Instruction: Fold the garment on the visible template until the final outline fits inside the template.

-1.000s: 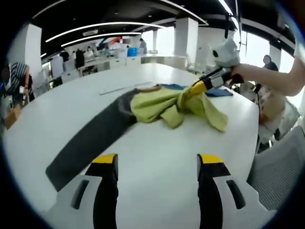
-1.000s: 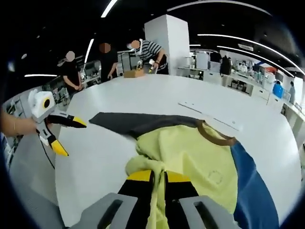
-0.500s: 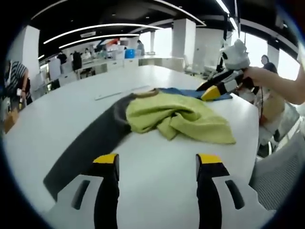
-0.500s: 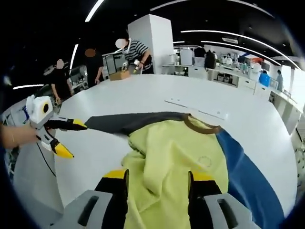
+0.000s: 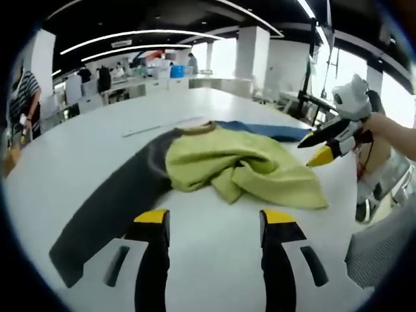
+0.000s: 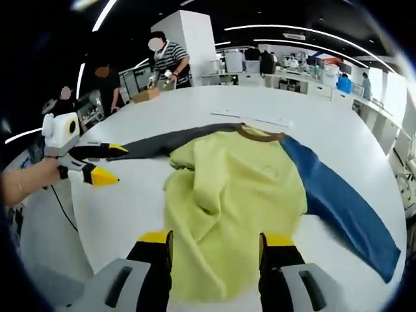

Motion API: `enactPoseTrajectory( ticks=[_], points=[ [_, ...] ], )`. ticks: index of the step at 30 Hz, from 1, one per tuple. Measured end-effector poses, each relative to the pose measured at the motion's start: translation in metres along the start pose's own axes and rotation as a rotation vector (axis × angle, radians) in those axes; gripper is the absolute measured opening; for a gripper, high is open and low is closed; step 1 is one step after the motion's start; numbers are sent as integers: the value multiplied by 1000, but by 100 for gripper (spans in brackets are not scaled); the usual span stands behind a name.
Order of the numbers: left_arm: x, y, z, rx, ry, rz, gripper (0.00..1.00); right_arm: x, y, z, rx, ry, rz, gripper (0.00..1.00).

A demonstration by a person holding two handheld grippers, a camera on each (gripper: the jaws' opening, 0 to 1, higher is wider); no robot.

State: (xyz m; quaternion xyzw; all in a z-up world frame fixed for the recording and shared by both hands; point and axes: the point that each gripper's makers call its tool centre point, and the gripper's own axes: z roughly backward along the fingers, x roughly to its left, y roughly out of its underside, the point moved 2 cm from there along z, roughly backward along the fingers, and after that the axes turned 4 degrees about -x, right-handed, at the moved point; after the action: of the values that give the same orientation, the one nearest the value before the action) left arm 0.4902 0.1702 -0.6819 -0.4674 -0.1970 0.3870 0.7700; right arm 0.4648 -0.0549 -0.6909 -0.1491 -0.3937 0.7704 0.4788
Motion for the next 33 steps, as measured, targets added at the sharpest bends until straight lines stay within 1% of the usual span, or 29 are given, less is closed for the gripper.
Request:
enactPoseTrajectory(
  ticks=[2, 5, 8, 11, 15, 18, 20, 22, 25, 28, 30, 33],
  points=[
    [0, 3, -4, 15, -4, -16, 50, 0, 6, 3, 8, 13, -11, 50],
    [1, 4, -9, 10, -6, 14, 49, -1, 15, 6, 22, 34, -24, 50],
    [3, 4, -14, 7, -17, 24, 47, -3, 24, 10, 30, 67, -44, 50],
    [6, 3, -19, -7, -33, 56, 46, -1, 33, 13, 25, 103, -110, 51],
    [5, 3, -28, -1, -42, 59, 45, 3, 41, 15, 31, 132, -116, 50],
    [2, 1, -35, -7, -36, 73, 43, 6, 48, 15, 44, 138, -125, 46],
    [0, 1, -40, -3, -37, 66, 41, 8, 54, 16, 58, 150, -119, 44],
    [-2, 1, -45, 6, -32, 56, 41, 9, 57, 18, 59, 160, -129, 44],
    [-5, 1, -52, 9, -25, 68, 38, 12, 61, 19, 60, 171, -131, 43],
    [-6, 2, -59, 20, -21, 63, 37, 18, 67, 18, 67, 158, -147, 36],
    [-6, 3, -62, 25, -16, 61, 36, 22, 70, 17, 72, 154, -139, 36],
    [-6, 6, -66, 41, -14, 57, 33, 29, 73, 16, 79, 147, -134, 35]
  ],
)
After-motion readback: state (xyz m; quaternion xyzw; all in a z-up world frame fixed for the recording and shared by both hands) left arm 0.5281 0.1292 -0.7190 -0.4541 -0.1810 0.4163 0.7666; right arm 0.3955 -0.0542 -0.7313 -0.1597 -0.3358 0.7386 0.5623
